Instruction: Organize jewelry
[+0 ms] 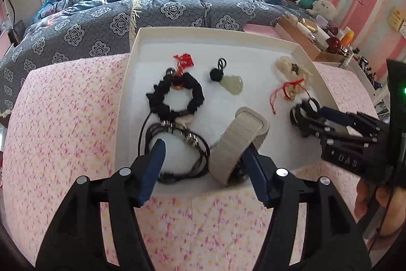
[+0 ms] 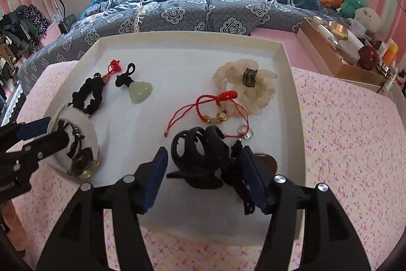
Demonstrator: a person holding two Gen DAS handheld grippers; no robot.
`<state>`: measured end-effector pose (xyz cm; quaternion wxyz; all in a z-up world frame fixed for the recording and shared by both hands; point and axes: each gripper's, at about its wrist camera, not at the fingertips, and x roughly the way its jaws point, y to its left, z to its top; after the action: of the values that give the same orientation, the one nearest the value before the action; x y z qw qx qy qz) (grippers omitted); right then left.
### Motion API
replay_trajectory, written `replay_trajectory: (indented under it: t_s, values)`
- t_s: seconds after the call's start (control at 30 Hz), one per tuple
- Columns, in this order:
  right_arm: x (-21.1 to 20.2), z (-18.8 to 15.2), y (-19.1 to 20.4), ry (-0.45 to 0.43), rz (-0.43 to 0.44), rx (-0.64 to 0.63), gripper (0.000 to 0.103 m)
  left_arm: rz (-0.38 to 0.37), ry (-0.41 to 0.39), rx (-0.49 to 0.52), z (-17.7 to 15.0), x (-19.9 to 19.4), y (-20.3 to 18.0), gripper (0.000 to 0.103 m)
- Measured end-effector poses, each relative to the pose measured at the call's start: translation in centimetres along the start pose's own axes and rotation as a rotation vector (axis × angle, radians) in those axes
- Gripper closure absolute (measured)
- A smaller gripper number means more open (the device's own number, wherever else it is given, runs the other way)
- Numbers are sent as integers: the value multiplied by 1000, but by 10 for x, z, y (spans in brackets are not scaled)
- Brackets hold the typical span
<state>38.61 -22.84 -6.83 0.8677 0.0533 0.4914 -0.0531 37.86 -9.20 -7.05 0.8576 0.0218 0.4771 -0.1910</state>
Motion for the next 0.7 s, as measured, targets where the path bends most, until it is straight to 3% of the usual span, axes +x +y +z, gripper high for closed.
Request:
replay_trajectory:
  t_s: [0.07,0.13,0.3,0.47,0.7]
  values:
    - [-11,-2,-3,-5,23,12,43,-3,-10,5,-6,-9,0,33]
    - [-23,-5,-5,-20,41,21,41,3,-37,2,-14,-22,-1,19]
    - [-63,-26,-7,-77,32,18,34,9,-74,-14,-36,-55,-2,15]
    - [-119,-60,-7,-157,14,17,33,113,-165,-44,-69,-109,-5,4]
    - [-198,-109,-4,-261,37,43,26,174,-245,-68,-114,-177,-21,3]
